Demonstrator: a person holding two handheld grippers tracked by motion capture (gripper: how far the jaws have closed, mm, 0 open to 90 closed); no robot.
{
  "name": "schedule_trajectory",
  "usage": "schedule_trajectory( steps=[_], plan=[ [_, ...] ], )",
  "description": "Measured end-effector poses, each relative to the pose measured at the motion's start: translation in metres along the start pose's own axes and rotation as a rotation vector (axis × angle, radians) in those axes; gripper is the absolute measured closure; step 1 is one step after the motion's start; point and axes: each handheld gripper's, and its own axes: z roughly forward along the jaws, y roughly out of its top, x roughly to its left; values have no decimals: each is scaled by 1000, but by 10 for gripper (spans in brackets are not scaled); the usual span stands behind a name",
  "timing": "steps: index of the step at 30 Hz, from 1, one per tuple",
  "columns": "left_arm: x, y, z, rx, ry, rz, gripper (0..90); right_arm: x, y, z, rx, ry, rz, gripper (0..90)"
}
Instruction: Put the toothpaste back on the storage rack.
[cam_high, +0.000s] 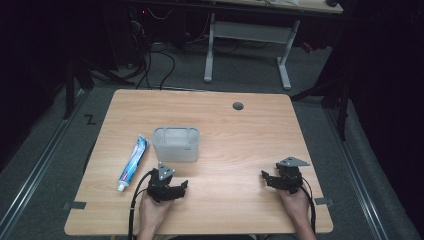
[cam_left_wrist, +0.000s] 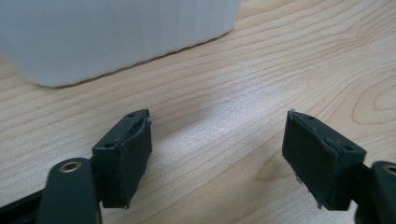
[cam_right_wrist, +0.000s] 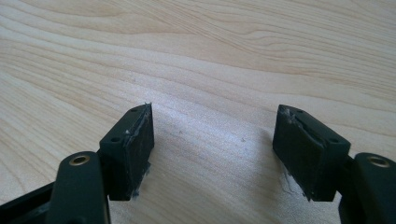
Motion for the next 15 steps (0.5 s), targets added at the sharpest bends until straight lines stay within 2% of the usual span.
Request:
schedule_trajectory(
  steps=[5, 7, 12, 15],
  plan=[
    [1, 0, -5, -5, 11, -8, 277, 0, 0, 0, -1, 1, 0, 293],
    [2, 0, -10, -20, 21, -2, 285, 0, 0, 0, -1, 0, 0, 293],
    [2, 3, -18, -22, 29, 22, 304, 0, 0, 0, -1, 0, 0, 293],
    [2, 4, -20, -24, 36, 20, 311, 0, 0, 0, -1, 0, 1, 293]
  ],
)
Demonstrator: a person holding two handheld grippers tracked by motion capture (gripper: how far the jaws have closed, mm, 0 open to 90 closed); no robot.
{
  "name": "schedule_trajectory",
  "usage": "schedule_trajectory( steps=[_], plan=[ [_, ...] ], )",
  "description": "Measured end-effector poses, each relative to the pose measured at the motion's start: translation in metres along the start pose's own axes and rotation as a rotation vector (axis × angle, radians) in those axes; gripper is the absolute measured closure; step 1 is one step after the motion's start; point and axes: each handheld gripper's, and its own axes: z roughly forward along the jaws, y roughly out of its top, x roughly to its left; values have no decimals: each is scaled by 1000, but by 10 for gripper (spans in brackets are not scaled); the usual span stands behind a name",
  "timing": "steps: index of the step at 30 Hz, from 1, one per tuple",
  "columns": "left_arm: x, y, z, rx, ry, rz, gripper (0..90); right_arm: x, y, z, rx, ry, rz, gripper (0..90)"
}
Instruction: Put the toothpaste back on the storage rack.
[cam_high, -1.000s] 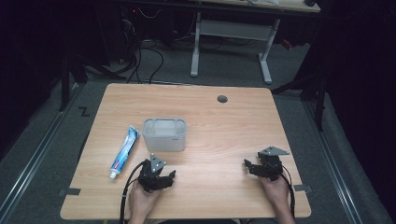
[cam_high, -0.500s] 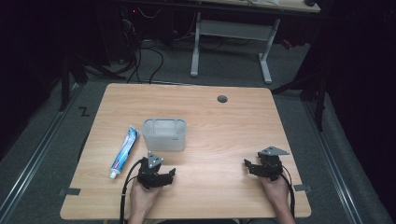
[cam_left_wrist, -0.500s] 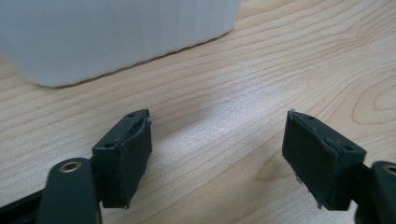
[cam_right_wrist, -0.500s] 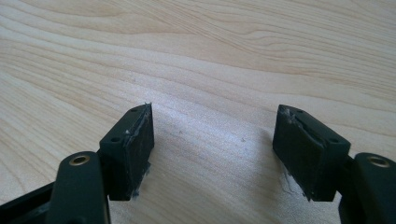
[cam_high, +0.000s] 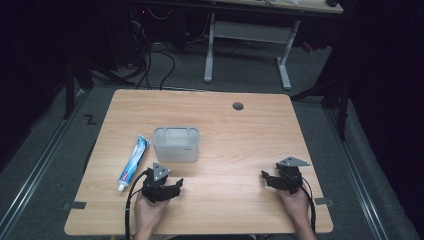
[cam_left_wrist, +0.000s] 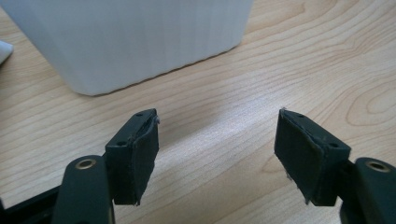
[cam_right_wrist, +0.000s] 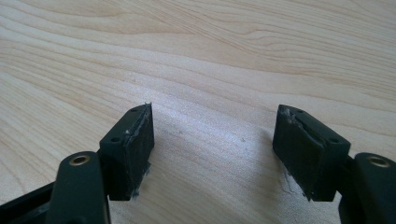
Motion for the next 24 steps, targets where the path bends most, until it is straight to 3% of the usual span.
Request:
schedule_trajectory(
  steps=[7, 9, 15, 21, 24],
  plan=[
    [-1, 2, -9, -10, 24, 32, 316, 0, 0, 0, 0, 0, -1, 293],
    [1, 2, -16, -49, 25, 20, 316, 0, 0, 0, 1, 0, -1, 293],
    [12, -2, -28, -74, 42, -1, 318, 0, 0, 0, 0, 0, -1, 293],
    [19, -4, -40, -100, 65, 32, 335, 0, 0, 0, 0, 0, -1, 293],
    [24, -4, -47, -107, 74, 20, 337, 0, 0, 0, 0, 0, -1, 293]
  ],
)
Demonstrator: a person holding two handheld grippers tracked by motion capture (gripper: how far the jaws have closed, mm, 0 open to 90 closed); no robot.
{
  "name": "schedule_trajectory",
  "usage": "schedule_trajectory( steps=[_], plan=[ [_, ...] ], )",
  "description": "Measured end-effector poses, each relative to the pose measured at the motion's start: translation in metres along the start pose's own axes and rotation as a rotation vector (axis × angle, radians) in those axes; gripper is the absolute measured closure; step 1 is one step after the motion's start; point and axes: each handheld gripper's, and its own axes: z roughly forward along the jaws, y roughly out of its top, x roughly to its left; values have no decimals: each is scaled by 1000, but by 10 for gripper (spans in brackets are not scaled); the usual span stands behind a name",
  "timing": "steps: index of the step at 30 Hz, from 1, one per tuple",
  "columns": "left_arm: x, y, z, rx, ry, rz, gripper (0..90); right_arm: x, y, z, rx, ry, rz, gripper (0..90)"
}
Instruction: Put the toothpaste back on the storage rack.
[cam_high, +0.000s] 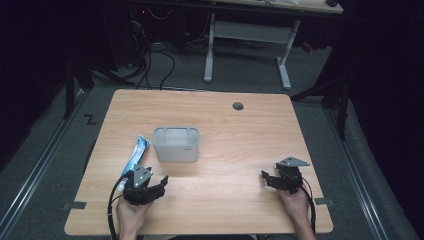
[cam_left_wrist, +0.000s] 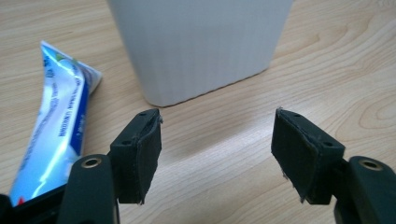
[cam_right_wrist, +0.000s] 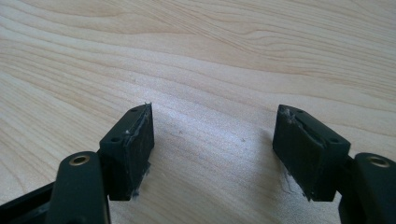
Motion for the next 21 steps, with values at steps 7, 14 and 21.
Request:
schedule_trajectory(
  steps=[7, 14, 21],
  plan=[
    [19, 2, -16, 4, 28, -46, 384, 0, 0, 0, 0, 0, 0, 293],
    [41, 2, -30, 15, 63, -82, 404, 0, 0, 0, 1, 0, 3, 293],
    [60, 3, -34, 23, 114, -92, 405, 0, 0, 0, 1, -1, 2, 293]
  ],
)
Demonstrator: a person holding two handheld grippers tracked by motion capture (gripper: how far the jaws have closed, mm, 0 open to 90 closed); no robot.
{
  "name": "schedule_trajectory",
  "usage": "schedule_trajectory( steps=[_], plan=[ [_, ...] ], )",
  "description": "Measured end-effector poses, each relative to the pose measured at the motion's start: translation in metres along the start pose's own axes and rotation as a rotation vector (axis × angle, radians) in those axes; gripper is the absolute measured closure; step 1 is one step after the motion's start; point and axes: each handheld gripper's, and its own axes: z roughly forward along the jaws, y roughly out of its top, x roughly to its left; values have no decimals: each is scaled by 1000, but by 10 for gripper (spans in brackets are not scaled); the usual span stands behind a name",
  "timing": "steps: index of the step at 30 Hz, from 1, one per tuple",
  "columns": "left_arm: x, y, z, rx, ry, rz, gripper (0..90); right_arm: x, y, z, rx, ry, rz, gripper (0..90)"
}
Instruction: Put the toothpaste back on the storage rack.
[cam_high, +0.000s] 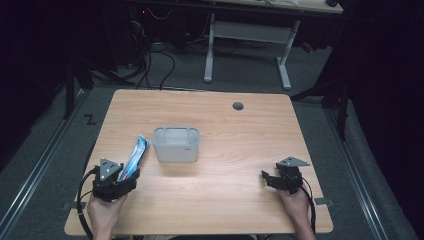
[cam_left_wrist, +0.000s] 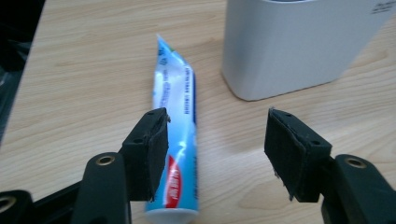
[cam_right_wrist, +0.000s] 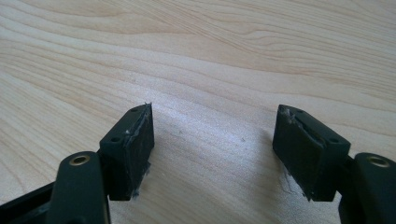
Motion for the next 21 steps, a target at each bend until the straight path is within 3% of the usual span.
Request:
schedule_trajectory(
  steps=[7, 12, 14, 21],
  plan=[
    [10, 10, 5, 16, 11, 6, 414, 0, 0, 0, 0, 0, 0, 293],
    [14, 21, 14, 53, 21, 18, 415, 0, 0, 0, 0, 0, 0, 293],
    [17, 24, 21, 83, 44, 37, 413, 0, 0, 0, -1, 1, -2, 293],
    [22, 28, 32, 135, 53, 32, 392, 0, 0, 0, -1, 2, -2, 292]
  ],
)
